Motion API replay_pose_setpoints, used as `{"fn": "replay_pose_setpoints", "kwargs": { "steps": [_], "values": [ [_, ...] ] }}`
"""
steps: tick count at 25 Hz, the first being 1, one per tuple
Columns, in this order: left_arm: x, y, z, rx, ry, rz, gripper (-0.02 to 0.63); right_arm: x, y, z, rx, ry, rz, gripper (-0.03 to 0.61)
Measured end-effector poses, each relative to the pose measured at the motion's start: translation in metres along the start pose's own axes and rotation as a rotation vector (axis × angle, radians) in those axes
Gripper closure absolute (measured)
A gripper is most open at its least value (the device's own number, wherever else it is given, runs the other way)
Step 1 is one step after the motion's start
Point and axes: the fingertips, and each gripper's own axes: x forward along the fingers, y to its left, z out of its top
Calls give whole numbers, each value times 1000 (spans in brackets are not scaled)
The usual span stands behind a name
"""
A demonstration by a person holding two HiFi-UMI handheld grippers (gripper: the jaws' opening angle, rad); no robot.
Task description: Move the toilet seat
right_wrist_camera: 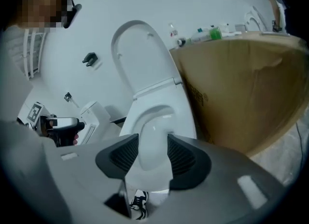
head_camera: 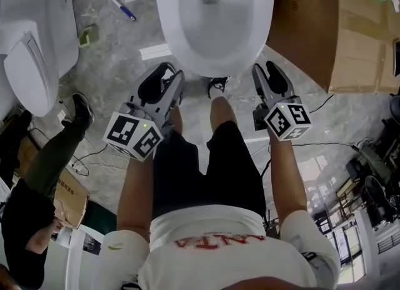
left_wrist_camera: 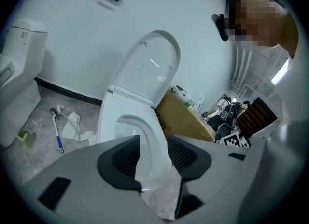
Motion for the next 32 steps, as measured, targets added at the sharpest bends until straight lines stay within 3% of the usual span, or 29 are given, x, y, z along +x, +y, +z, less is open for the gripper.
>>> {"fn": "replay_pose_setpoints", "kwargs": {
  "steps": [3,8,15,32],
  "values": [
    [20,25,-23,-10,34,28,436,25,-21,-33,27,75,-26,339],
    [49,77,-61,-79,91,116,434,57,-51,-79,94,183,-59,285],
    [78,97,-108,-191,158,96,379,68,-64,-104,261,204,-38,282],
    [74,107,-123,-259,205,102,377,59,-43,-93,408,140,-5,298]
  ]
}}
